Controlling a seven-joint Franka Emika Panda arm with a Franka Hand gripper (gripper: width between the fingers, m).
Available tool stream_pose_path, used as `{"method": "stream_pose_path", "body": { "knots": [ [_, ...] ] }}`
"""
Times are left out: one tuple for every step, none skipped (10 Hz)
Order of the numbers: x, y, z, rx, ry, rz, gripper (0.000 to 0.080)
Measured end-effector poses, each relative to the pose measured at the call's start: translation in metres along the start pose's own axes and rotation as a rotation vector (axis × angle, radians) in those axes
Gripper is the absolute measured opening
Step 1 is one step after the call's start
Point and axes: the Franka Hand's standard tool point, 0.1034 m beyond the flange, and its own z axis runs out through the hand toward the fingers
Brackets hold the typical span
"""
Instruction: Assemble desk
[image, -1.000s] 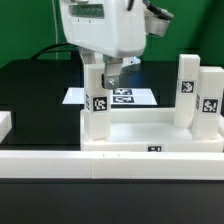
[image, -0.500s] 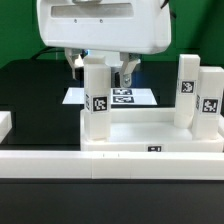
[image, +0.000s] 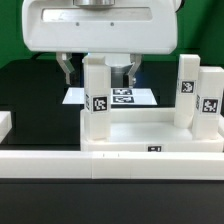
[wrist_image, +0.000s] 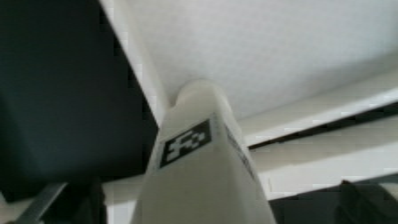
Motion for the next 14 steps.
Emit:
{"method": "stream_pose_path", "body": {
  "knots": [
    [-0.0004, 0.0011, 0.0009, -0.012, -0.003, -0.139, 0.0649],
    [-0.0004, 0.0019, 0.0013, -0.019, -0.005, -0.191, 0.0649],
    [0.0, 0.0029, 0.001, -0.03, -0.008, -0.295, 0.0649],
    [0.0006, 0.0029, 0.0004, -0.041, -0.011, -0.387, 0.0649],
    [0.0005, 0.0031, 0.0005, -0.041, -0.012, -0.429, 0.0649],
    [0.0002, 0.0036, 0.0008, -0.041, -0.013, -0.44, 0.0649],
    [0.0001, 0.0035, 0.0009, -0.041, -0.013, -0.436, 0.056],
    [0.0001, 0.0036, 0.0009, -0.041, -0.013, -0.436, 0.056],
    [0.0, 0.0036, 0.001, -0.041, -0.013, -0.436, 0.0341],
    [0.0, 0.0035, 0.001, -0.041, -0.013, -0.435, 0.0288],
    [-0.0001, 0.0035, 0.001, -0.04, -0.013, -0.425, 0.0288],
    [-0.0001, 0.0034, 0.001, -0.039, -0.013, -0.41, 0.0288],
    [-0.0002, 0.0034, 0.0012, -0.039, -0.011, -0.343, 0.0288],
    [-0.001, 0.0043, 0.0014, -0.033, -0.009, -0.259, 0.0288]
  ]
}}
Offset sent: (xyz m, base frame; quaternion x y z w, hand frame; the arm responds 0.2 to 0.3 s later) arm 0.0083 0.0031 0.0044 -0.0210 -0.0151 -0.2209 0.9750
